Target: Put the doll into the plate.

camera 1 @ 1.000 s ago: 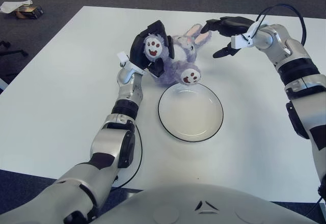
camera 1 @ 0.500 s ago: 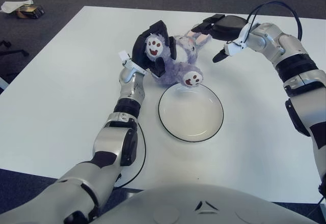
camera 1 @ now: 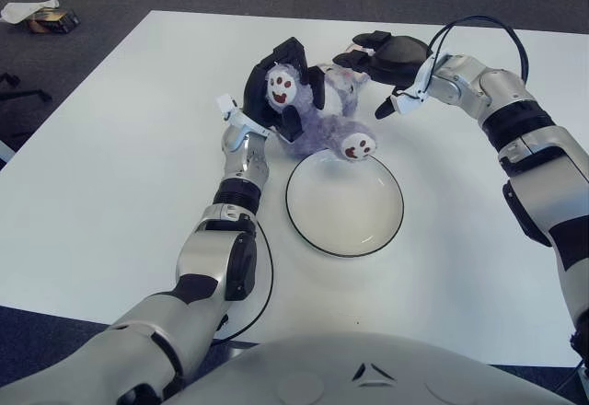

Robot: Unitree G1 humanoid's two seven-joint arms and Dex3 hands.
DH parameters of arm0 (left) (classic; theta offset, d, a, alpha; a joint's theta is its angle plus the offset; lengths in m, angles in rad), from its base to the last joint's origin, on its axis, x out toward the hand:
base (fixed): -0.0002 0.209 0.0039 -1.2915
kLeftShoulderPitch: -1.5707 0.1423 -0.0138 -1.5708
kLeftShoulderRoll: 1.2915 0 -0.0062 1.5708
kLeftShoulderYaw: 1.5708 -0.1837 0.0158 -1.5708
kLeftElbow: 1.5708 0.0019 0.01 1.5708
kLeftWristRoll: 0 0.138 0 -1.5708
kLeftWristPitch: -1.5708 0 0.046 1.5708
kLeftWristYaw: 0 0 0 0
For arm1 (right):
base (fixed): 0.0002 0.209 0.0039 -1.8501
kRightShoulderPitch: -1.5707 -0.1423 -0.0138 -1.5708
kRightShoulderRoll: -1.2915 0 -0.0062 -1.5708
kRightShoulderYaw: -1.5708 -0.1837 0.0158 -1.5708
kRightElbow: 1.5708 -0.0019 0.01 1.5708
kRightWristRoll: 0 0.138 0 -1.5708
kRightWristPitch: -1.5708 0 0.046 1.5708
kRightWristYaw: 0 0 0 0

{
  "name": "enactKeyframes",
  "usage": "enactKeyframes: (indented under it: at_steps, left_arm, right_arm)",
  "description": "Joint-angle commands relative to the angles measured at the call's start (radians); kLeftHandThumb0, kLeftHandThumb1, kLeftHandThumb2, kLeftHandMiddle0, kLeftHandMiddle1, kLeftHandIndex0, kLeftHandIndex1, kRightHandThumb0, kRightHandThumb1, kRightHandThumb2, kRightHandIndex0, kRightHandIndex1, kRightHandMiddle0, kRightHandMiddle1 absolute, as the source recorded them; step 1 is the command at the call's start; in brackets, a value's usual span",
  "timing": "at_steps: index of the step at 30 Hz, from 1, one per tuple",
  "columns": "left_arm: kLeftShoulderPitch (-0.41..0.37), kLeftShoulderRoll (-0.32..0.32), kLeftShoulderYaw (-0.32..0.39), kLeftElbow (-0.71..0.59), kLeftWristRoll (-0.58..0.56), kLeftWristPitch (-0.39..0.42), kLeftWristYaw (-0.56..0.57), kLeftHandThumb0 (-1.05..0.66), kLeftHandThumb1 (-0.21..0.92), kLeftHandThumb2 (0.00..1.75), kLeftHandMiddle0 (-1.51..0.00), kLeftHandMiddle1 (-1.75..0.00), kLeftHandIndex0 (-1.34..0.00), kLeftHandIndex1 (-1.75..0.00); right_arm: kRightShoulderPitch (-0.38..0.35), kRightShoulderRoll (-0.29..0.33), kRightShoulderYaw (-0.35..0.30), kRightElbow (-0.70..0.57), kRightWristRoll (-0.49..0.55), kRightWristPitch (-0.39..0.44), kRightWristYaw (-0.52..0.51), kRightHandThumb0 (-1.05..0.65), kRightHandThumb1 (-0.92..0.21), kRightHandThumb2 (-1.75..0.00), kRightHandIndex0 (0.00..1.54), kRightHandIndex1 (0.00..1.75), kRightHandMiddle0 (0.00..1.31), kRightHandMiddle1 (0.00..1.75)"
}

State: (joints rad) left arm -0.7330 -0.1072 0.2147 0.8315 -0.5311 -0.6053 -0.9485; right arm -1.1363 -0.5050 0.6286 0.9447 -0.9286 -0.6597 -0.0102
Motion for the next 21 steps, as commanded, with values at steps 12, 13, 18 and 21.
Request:
enactKeyframes:
  at_steps: [12,13,18,21]
  left_arm:
    - [-0.040,-0.027,0.042,0.046,-0.049,0.007,-0.114,0.00,-0.14,1.75,-1.01,-1.51,-0.76,-1.75]
    - [-0.041,-0.027,0.044,0.046,-0.052,0.015,-0.119,0.00,-0.14,1.75,-1.01,-1.51,-0.76,-1.75]
    - [-0.043,-0.025,0.047,0.045,-0.062,0.066,-0.136,0.00,-0.14,1.75,-1.01,-1.51,-0.76,-1.75]
    - [-0.040,-0.028,0.047,0.044,-0.054,0.074,-0.132,0.00,-0.14,1.75,-1.00,-1.52,-0.76,-1.75]
  right_arm:
    - [-0.065,0.055,0.042,0.086,-0.043,0.039,-0.125,-0.80,-0.51,-0.70,0.03,0.02,0.00,0.25]
    - [-0.067,0.058,0.043,0.091,-0.043,0.040,-0.127,-0.80,-0.50,-0.70,0.03,0.02,0.00,0.25]
    - [-0.072,0.102,0.033,0.143,-0.013,0.062,-0.108,-0.82,-0.52,-0.71,0.01,0.01,0.00,0.21]
    - [-0.084,0.137,0.030,0.178,0.002,0.080,-0.086,-0.84,-0.54,-0.69,0.00,0.00,0.00,0.14]
